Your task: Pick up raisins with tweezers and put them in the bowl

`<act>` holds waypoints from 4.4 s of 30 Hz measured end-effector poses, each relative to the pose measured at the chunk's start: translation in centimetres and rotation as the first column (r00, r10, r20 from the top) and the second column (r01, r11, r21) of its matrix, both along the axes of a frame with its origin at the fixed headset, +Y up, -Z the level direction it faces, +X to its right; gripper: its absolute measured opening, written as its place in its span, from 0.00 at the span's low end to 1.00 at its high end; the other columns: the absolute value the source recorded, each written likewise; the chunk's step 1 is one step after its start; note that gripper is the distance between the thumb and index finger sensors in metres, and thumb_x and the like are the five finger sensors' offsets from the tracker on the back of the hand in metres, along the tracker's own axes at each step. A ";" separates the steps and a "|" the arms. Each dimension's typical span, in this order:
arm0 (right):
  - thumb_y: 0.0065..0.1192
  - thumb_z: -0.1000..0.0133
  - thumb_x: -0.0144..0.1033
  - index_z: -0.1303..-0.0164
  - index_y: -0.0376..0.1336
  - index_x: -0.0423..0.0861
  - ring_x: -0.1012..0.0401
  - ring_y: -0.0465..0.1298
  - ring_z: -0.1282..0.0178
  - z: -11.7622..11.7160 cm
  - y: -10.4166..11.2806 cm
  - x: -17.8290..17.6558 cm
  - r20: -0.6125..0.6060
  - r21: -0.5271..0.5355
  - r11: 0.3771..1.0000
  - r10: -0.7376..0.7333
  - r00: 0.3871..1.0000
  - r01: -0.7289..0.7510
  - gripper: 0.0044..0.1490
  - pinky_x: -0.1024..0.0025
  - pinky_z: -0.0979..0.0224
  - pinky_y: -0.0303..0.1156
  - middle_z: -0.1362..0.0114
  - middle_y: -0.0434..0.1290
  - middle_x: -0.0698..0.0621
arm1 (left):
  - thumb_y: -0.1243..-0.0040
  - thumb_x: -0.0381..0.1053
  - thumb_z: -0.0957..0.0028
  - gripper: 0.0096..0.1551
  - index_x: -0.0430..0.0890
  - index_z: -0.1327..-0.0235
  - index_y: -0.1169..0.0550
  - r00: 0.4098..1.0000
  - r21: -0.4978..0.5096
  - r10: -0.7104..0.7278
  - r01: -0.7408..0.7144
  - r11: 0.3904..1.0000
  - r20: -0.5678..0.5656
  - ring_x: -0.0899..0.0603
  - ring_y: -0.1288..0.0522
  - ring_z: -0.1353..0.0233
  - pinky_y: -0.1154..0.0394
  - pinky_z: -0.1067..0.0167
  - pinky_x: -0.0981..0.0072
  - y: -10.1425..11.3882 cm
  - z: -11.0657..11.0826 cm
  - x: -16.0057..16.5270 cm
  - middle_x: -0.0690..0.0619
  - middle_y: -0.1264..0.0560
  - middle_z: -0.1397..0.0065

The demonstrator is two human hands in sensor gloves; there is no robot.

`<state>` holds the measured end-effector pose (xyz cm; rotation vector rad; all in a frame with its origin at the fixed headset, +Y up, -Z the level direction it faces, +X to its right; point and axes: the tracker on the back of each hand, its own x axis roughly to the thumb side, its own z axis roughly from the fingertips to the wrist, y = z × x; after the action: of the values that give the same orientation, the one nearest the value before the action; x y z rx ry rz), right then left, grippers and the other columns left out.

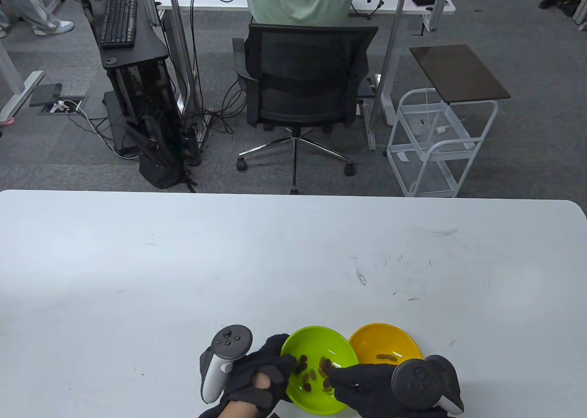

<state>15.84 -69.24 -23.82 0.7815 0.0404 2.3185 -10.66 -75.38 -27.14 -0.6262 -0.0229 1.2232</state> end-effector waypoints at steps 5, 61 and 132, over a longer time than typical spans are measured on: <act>0.72 0.45 0.47 0.44 0.77 0.50 0.52 0.85 0.55 0.0 0.0 0.0 0.004 -0.006 1.000 -0.002 1.000 0.002 0.23 0.52 0.54 0.78 0.42 0.80 0.49 | 0.48 0.48 0.45 0.38 0.41 0.21 0.43 1.000 0.003 -0.005 0.005 1.000 0.003 0.33 0.17 0.37 0.12 0.52 0.61 0.0 0.0 0.0 0.41 0.35 0.24; 0.72 0.44 0.48 0.42 0.76 0.48 0.50 0.85 0.54 -2.6 1.3 9.7 0.359 0.006 0.996 -0.090 0.929 0.094 0.25 0.50 0.54 0.77 0.42 0.79 0.46 | 0.48 0.47 0.45 0.38 0.41 0.21 0.42 1.000 -0.005 0.009 -0.009 1.000 -0.002 0.34 0.16 0.37 0.11 0.52 0.62 -0.1 0.0 0.0 0.41 0.34 0.24; 0.70 0.45 0.49 0.44 0.76 0.52 0.51 0.85 0.55 -3.5 -1.5 8.7 0.391 -0.024 0.994 -0.093 0.916 0.111 0.23 0.52 0.55 0.78 0.43 0.80 0.47 | 0.48 0.47 0.45 0.38 0.41 0.21 0.42 1.000 0.007 0.010 -0.010 1.000 0.022 0.34 0.16 0.37 0.11 0.52 0.62 0.1 0.1 0.3 0.41 0.34 0.24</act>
<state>24.51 -70.77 -27.31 0.2796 -0.1217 2.3218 -10.33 -75.27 -27.09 -0.6338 -0.0484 1.2252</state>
